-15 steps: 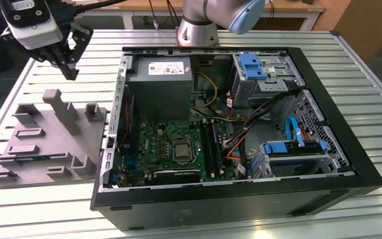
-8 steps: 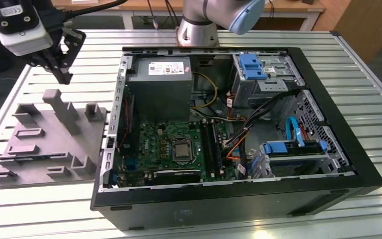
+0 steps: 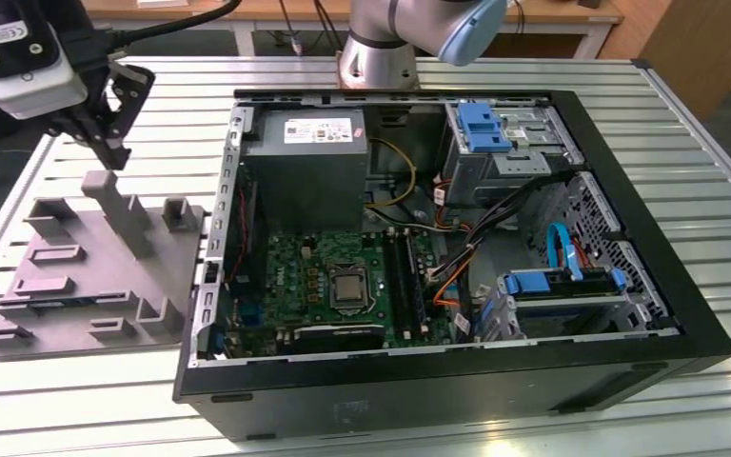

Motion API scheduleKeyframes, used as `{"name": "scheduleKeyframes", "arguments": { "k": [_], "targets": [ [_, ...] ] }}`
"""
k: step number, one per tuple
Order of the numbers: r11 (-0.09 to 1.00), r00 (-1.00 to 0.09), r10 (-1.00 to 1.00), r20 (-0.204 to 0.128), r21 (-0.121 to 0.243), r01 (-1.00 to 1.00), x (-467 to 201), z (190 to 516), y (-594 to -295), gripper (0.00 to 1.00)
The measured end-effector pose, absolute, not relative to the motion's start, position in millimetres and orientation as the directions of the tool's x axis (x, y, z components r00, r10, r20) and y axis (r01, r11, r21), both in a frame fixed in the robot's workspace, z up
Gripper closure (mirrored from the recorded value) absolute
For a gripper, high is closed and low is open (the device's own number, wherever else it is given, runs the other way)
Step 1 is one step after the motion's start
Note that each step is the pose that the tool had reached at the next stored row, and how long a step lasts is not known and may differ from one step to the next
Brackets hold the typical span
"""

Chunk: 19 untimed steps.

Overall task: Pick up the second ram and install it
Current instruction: 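Reach for the second ram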

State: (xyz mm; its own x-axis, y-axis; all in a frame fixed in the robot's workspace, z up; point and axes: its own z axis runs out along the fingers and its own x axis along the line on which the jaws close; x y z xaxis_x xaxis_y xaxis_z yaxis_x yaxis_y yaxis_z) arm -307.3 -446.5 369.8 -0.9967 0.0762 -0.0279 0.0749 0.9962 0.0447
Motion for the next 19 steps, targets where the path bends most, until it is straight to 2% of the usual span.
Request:
{"name": "scheduleKeyframes", "arguments": {
  "k": [19],
  "targets": [
    [0.996, -0.997, 0.076, -0.028, 0.045, 0.075, -329.6, 361.1, -473.7, 0.89]
  ]
}}
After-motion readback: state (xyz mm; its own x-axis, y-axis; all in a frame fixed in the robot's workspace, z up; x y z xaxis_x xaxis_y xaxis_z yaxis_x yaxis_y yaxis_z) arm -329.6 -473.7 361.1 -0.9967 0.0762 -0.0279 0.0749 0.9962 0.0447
